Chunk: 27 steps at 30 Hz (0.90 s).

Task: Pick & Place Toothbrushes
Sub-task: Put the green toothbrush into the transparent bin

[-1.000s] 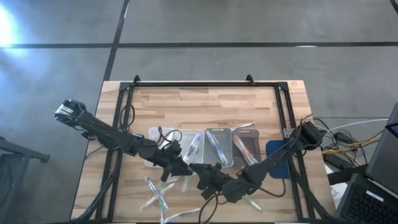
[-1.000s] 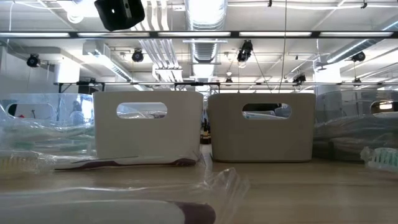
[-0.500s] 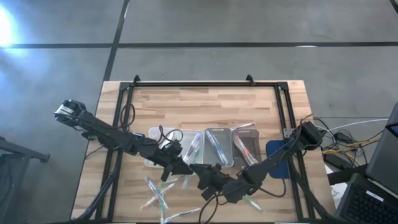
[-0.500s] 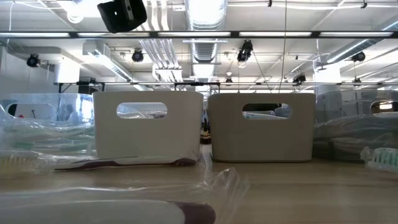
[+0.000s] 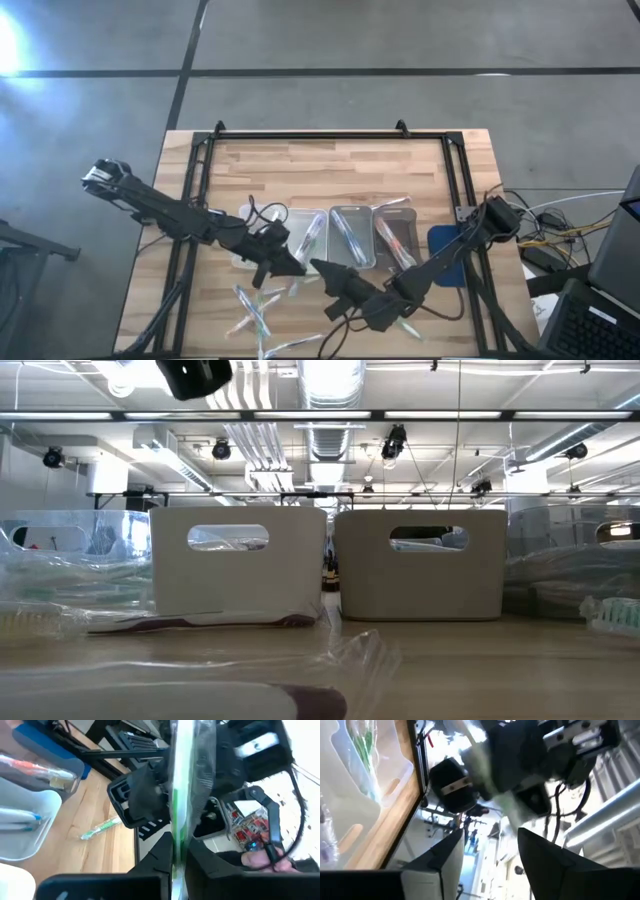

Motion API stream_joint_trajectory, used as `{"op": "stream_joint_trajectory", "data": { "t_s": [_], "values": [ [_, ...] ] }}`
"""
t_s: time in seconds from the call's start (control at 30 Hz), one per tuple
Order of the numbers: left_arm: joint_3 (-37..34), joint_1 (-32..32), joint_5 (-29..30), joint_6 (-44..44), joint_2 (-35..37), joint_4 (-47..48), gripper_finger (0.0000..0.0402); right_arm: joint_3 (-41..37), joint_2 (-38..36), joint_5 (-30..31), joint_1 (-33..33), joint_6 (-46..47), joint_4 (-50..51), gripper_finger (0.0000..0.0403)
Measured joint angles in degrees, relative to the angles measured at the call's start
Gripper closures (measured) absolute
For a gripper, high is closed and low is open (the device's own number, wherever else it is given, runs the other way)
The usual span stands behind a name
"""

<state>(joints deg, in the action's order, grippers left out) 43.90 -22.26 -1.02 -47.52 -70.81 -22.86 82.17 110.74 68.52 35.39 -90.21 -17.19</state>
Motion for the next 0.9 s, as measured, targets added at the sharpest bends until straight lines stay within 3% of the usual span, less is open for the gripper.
{"op": "stream_joint_trajectory", "data": {
  "t_s": [0.13, 0.3, 0.4, 0.53, 0.6, 0.73, 0.83, 0.9],
  "values": [
    [0.0, 0.2, 1.4, 2.2, 3.0, 4.9, 0.0379, -0.1, -0.2, 1.0, 1.1, 2.1, 0.3, 0.0211],
    [0.4, 0.4, 9.0, 4.1, 6.4, 12.6, 0.0378, -0.7, -2.0, 4.8, 1.5, 12.3, 1.0, 0.0208],
    [1.4, 0.4, 14.1, 4.4, 7.9, 21.7, 0.0378, -2.3, -4.5, 9.1, 1.2, 26.4, 6.6, 0.0215],
    [3.8, 0.4, 21.6, 4.2, 9.0, 32.4, 0.0379, -4.8, -10.2, 10.3, 0.7, 52.8, 27.2, 0.0233],
    [5.4, 0.4, 24.6, 4.1, 9.0, 36.6, 0.0379, -5.5, -13.7, 6.6, 0.1, 70.2, 41.2, 0.0243],
    [9.1, 0.4, 27.4, 3.0, 8.3, 44.0, 0.0379, -7.5, -20.7, -7.6, -2.5, 104.0, 66.5, 0.0268],
    [11.5, 0.4, 28.5, 1.0, 7.4, 49.6, 0.0379, -10.1, -25.4, -14.6, -4.5, 118.8, 77.1, 0.0288],
    [13.2, 0.3, 28.9, -1.3, 6.6, 54.1, 0.0379, -12.7, -28.4, -17.0, -5.1, 121.8, 79.0, 0.0302]
  ]
}}
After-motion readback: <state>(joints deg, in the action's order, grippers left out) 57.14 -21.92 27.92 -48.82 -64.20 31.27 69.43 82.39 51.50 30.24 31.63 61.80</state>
